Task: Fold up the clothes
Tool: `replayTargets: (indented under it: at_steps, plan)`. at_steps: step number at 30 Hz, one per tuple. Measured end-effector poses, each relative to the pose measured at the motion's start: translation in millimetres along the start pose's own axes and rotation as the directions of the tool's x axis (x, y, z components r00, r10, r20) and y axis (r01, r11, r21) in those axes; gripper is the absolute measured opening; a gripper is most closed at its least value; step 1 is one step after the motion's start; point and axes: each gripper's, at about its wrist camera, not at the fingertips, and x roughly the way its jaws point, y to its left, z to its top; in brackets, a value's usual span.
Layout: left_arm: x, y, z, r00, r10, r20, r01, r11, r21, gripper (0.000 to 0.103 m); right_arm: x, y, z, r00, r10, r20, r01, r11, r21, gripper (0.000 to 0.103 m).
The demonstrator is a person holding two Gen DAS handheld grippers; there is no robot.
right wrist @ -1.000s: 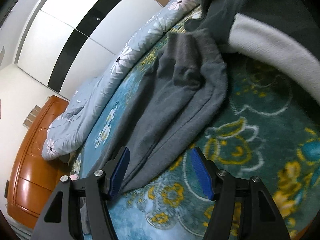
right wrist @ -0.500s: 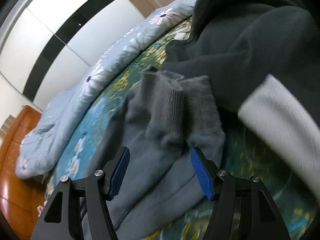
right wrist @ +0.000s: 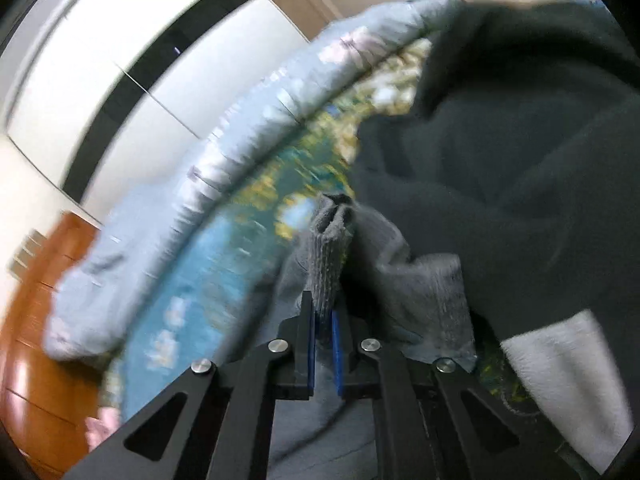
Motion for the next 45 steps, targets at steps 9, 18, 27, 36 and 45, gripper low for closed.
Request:
replayTargets:
  at_steps: [9, 18, 27, 36, 45]
  plan:
    - [6.1, 17.0, -1.8, 1.000, 0.007, -0.023, -0.008, 0.998, -0.054, 0.012, -8.8, -22.6, -4.8, 0.980, -0.180, -0.081, 0.174, 0.982, -0.077, 0.007]
    - [-2.1, 22.6, 0.8, 1.000, 0.031, 0.003, -0.031, 0.998, -0.060, 0.024, -7.3, -20.8, -30.3, 0.967, -0.254, -0.034, 0.247, 0.958, -0.146, 0.037]
    - [-11.4, 24.8, 3.5, 0.999, 0.045, 0.015, -0.044, 0.998, -0.054, 0.026, 16.9, -23.1, -34.5, 0.952, -0.305, -0.008, 0.301, 0.942, -0.145, 0.050]
    - [-46.8, 44.7, 20.6, 0.989, 0.117, 0.091, -0.113, 0.992, -0.050, 0.041, 0.1, -11.0, -15.5, 0.973, -0.227, 0.037, 0.229, 0.968, -0.103, 0.018]
    - [-37.9, 57.3, 27.2, 0.972, 0.227, 0.061, -0.227, 0.974, -0.008, 0.050, -12.2, 5.4, -1.0, 0.979, -0.192, 0.065, 0.197, 0.975, -0.099, 0.016]
